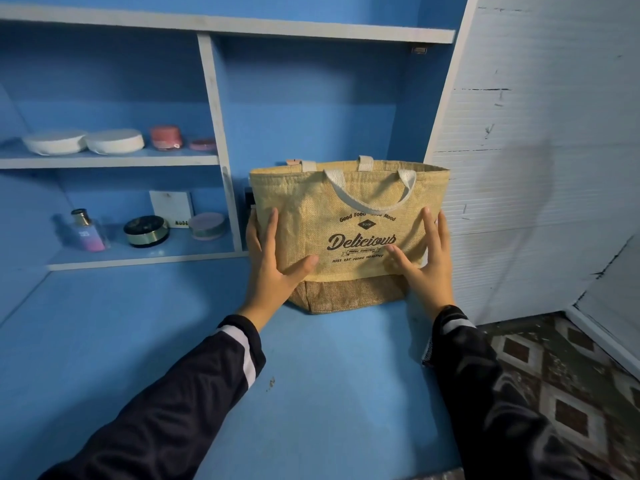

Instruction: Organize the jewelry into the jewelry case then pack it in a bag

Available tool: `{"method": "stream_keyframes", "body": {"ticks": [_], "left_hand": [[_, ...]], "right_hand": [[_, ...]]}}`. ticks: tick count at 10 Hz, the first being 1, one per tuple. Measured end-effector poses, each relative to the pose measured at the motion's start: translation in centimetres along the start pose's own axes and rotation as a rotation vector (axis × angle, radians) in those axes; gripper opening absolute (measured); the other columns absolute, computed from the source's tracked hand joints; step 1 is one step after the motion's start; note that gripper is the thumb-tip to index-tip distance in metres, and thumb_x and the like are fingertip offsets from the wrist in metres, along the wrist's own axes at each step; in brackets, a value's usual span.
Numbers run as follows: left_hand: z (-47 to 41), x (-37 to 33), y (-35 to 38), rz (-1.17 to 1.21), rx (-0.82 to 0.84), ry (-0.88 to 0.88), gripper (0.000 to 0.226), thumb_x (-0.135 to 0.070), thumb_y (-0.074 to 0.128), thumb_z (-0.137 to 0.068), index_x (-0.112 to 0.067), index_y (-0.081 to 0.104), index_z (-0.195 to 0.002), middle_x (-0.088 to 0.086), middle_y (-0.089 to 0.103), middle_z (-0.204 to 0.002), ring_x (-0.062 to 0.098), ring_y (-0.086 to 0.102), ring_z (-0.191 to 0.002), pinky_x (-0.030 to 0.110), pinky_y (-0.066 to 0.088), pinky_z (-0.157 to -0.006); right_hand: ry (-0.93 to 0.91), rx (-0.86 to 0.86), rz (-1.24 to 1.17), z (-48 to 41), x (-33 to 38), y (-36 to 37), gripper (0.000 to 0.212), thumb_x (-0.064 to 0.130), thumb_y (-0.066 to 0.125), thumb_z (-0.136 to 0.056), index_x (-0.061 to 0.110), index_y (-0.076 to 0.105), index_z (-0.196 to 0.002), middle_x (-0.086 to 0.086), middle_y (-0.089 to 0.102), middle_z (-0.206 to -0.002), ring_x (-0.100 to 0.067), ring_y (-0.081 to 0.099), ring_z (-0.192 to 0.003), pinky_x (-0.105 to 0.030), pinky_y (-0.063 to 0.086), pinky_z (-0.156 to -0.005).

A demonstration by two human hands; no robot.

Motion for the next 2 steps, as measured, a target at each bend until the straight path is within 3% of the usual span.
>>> {"method": "stream_keyframes", "body": {"ticks": [1, 2], "left_hand": [[0.6, -0.2, -0.7, -0.016, 0.011, -0.012, 0.104, -0.039, 0.080, -0.077, -0.030, 0.012, -0.156, 0.007, -0.001, -0.161, 0.008, -0.001, -0.150, 0.027, 0.016, -0.117], [2.6, -1.2, -2.0, -0.040, 0.020, -0.011, 0.106, -0.045, 0.080, -0.075, -0.033, 0.011, -0.154, 0.008, 0.005, -0.159, 0.010, 0.001, -0.150, 0.006, 0.010, -0.111]], "right_hand": [[0.008, -0.050, 0.021, 0.6, 0.0, -0.4, 0.081, 0.037, 0.073, -0.084, 0.033, 0.027, -0.150, 0.004, 0.011, -0.161, -0.003, 0.009, -0.147, -0.026, 0.016, -0.114], [-0.043, -0.151, 0.094, 2.1, 0.4, -1.0, 0.068, 0.030, 0.070, -0.088, 0.018, 0.037, -0.146, -0.005, 0.034, -0.152, -0.014, 0.029, -0.141, -0.035, 0.027, -0.116]]}}
Point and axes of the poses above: each hand's wrist, its own z-axis away from the middle knuckle, its own y-axis out of the palm, x = y × z, the point moved 3 cm from there along -z, towards the middle knuckle
